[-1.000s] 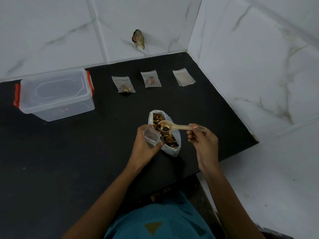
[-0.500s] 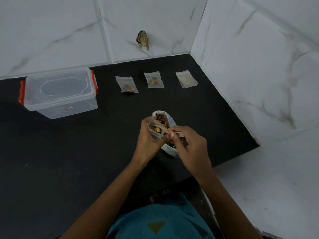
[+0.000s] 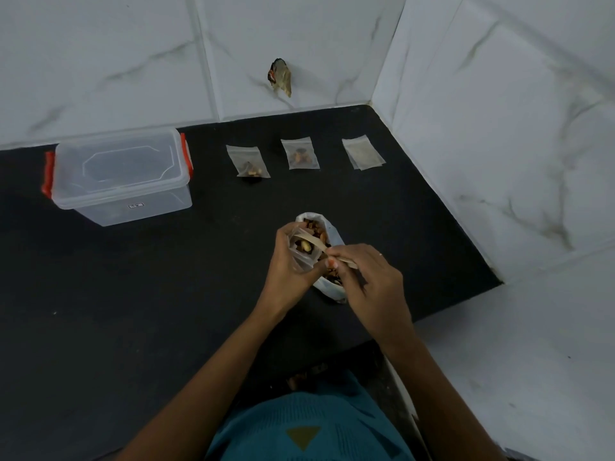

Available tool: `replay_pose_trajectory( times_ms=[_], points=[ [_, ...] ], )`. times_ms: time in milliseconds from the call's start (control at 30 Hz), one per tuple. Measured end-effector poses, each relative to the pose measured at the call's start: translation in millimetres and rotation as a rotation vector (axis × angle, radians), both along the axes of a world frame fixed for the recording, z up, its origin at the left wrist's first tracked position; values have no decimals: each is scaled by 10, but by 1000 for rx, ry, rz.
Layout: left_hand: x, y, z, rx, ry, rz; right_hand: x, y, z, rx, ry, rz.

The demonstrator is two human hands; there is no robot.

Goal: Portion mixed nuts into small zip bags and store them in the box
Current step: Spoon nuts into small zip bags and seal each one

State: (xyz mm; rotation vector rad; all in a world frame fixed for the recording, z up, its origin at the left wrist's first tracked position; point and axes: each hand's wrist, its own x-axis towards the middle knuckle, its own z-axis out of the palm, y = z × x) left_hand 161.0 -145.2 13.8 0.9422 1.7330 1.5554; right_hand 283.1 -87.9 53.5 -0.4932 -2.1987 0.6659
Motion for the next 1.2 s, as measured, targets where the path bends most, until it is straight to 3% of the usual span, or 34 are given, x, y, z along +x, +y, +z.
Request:
replay_pose_trajectory(
  times_ms=[400, 567, 733, 967, 1133, 1200],
  points=[
    [-24, 9, -54, 7, -24, 8, 33, 13, 82, -100, 129, -76],
    [-2, 10, -12, 3, 4, -2, 14, -20, -31, -49, 11, -8],
    [-16, 15, -19, -8, 37, 3, 31, -29, 15, 8, 89, -47],
    [-40, 22, 8, 18, 2, 4, 43, -28, 44, -68, 155, -61],
    [-55, 15, 1, -7, 1, -3, 33, -3, 31, -263, 34, -24],
    [-42, 13, -7, -11, 8, -11, 32, 17, 19, -245, 11, -35]
  ],
)
